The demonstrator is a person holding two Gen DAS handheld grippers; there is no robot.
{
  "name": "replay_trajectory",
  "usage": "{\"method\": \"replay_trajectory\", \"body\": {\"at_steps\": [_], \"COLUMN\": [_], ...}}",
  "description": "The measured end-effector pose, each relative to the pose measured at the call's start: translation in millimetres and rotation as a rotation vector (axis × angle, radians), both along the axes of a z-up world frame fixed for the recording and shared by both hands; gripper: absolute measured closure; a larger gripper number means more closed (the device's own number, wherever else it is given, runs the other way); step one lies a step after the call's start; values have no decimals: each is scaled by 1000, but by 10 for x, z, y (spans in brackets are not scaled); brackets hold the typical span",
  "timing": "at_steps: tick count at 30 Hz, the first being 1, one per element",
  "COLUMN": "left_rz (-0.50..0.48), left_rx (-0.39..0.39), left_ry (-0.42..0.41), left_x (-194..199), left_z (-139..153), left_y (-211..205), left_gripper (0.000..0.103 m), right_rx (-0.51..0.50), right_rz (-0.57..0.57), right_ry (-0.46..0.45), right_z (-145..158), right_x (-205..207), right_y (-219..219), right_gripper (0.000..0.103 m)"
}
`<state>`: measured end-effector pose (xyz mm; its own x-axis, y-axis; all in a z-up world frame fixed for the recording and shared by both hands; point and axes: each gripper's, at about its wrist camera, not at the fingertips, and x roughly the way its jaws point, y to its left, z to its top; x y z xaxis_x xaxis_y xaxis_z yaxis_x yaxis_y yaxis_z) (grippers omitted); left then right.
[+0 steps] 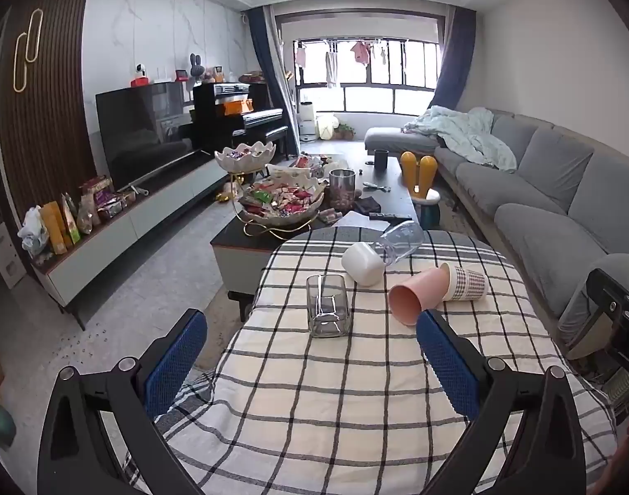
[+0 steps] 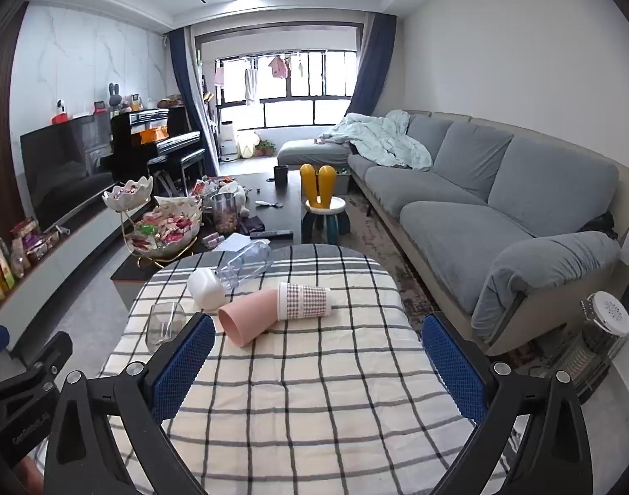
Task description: Flip cup upside down
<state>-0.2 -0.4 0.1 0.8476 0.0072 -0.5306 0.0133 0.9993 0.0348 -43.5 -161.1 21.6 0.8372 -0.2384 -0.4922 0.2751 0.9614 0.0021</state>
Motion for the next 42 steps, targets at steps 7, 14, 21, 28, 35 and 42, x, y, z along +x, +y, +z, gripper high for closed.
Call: {"method": "replay_trajectory", "body": {"at_steps": [7, 14, 21, 28, 35, 42], "left_rz": [-9, -19, -19, -24, -27, -28], "left_rx": [-15, 4, 0, 2, 1, 2], "left_ry": [14, 14, 7, 8, 11, 12], "left_x": [21, -7, -20, -31, -26, -26], "left_z": [0, -1, -12, -15, -24, -20], "left_y": [52, -28, 4, -4, -19, -22], "left_gripper": [0, 0, 0, 0, 0, 0], "right_rx": [18, 11, 15, 11, 11, 11], "right_rz": [2, 5, 5, 4, 5, 5], "right_ry": [-1, -2, -2, -5, -8, -9], "right_z": [13, 14, 23, 25, 20, 54], "right_x": [-13, -13, -17, -15, -17, -31], "right_y": [-6, 19, 13, 36, 36, 68], "right_gripper": [2, 2, 2, 2, 2, 2]}}
